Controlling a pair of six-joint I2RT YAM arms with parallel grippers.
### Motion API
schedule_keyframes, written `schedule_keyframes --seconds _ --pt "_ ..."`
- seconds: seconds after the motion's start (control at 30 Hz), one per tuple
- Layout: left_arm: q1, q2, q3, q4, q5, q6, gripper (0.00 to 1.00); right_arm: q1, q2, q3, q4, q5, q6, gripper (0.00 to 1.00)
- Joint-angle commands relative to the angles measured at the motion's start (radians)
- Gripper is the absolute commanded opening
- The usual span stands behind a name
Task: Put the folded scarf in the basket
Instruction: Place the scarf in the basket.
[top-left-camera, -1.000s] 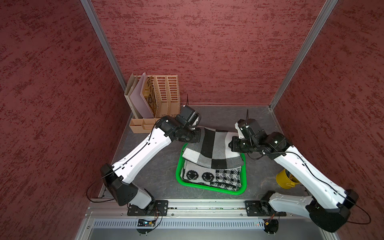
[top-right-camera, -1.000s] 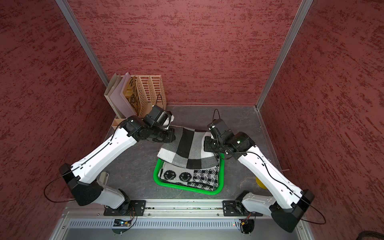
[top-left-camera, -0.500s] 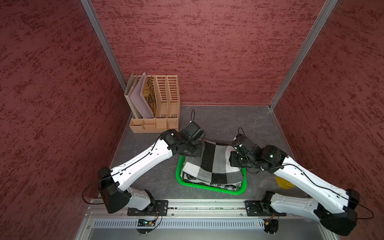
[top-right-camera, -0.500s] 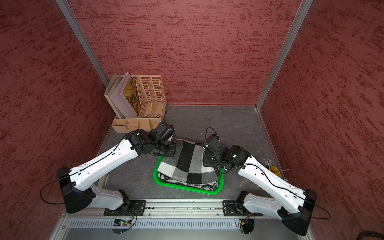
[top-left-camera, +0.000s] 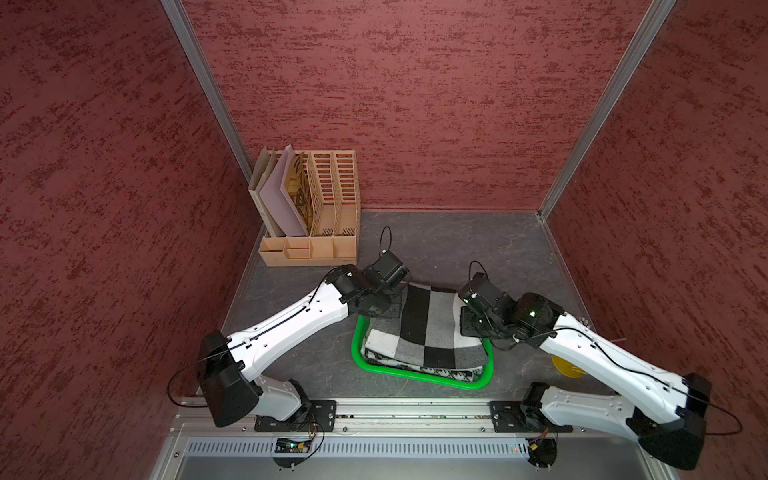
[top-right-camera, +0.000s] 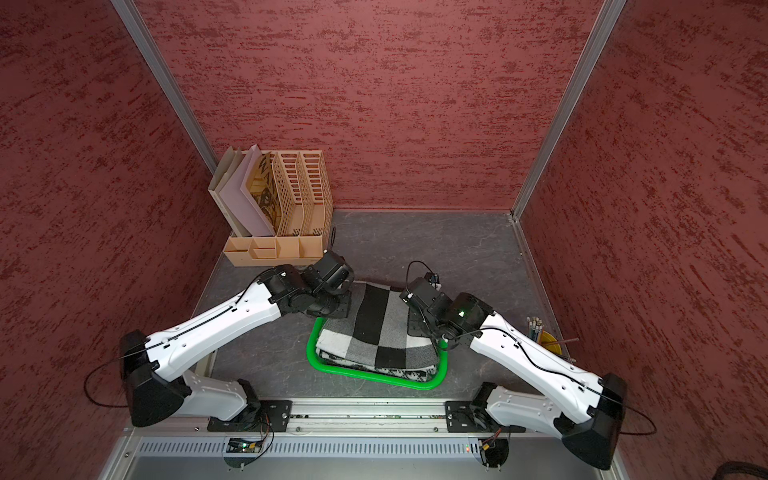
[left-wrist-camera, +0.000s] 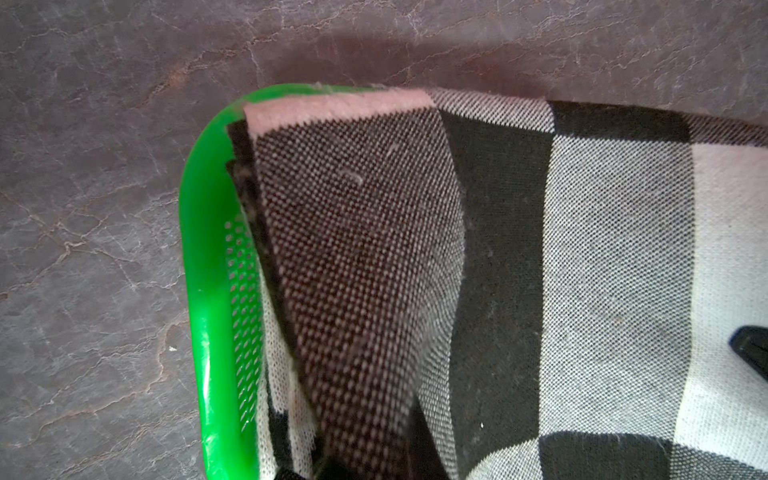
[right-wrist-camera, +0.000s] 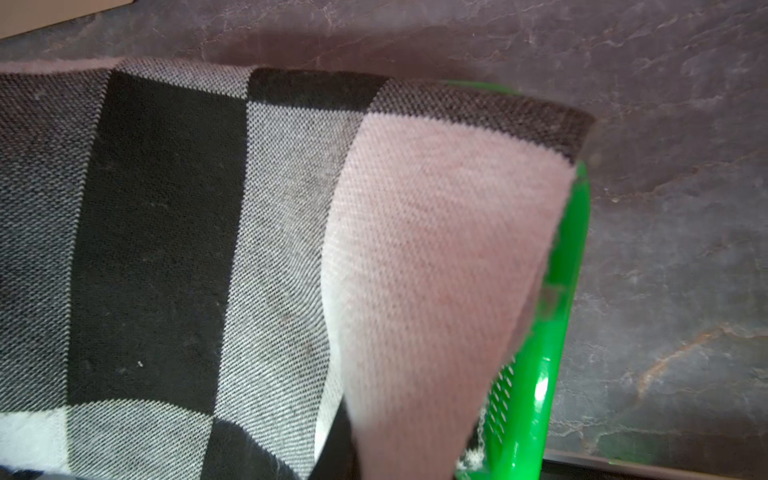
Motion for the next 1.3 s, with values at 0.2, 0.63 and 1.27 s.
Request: schedule_keyframes --seconds 0.2,0.63,1.27 --pt "-0.004 -0.032 -0.046 0.018 -0.056 -0.011 0.00 0.004 0.005 -0.021 0.020 0.051 0.016 0.00" --pt "0.003 -0.013 -0.065 0.025 -0.074 -0.003 0.00 0.004 0.014 -0.073 0.030 0.070 0.041 0.00" --pt "0.001 -0.012 -0.154 0.051 -0.132 -0.013 0.00 0.004 0.008 -0.109 0.001 0.102 0.045 0.30"
